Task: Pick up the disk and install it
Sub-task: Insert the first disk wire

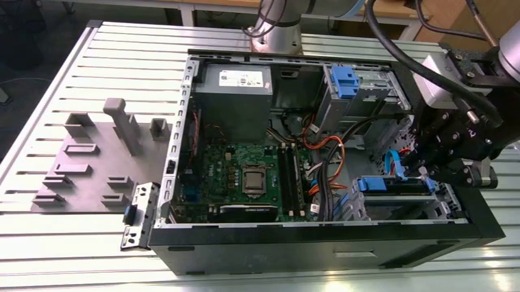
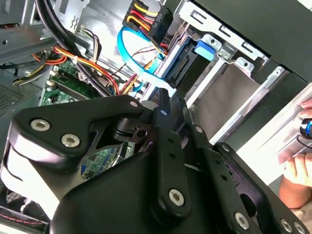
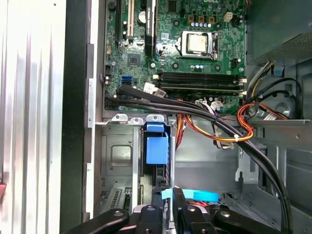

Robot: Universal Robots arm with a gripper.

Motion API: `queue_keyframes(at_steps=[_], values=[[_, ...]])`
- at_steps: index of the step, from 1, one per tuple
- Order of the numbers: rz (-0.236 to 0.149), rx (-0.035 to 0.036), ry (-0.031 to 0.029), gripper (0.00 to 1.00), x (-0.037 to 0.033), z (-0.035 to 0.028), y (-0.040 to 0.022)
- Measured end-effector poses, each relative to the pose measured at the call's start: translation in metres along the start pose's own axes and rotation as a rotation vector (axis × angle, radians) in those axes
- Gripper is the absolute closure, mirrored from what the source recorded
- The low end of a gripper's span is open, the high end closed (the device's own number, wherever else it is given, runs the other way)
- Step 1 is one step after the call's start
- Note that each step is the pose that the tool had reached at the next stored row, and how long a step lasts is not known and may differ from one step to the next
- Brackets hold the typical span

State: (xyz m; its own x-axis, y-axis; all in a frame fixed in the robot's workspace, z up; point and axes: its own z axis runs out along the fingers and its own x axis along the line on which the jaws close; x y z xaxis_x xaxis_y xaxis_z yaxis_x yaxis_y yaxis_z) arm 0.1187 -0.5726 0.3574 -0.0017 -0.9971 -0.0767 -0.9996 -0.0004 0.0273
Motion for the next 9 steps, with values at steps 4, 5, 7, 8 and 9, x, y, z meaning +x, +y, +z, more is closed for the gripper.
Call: queue_keyframes(at_steps=[4,5,7,8,9], values=[[0.0,0.0,-0.0005,0.76,0.0,0.0,-0.0021],[0.0,0.0,-0.0006,0.76,0.0,0.0,-0.0039],[0.0,0.0,-0.0005,0.76,0.0,-0.0001,-0.0079],[0.0,0.0,-0.0005,0.76,0.0,-0.0002,-0.0101],[0.0,0.0,-0.0005,0.76,0.0,-0.0002,-0.0121]])
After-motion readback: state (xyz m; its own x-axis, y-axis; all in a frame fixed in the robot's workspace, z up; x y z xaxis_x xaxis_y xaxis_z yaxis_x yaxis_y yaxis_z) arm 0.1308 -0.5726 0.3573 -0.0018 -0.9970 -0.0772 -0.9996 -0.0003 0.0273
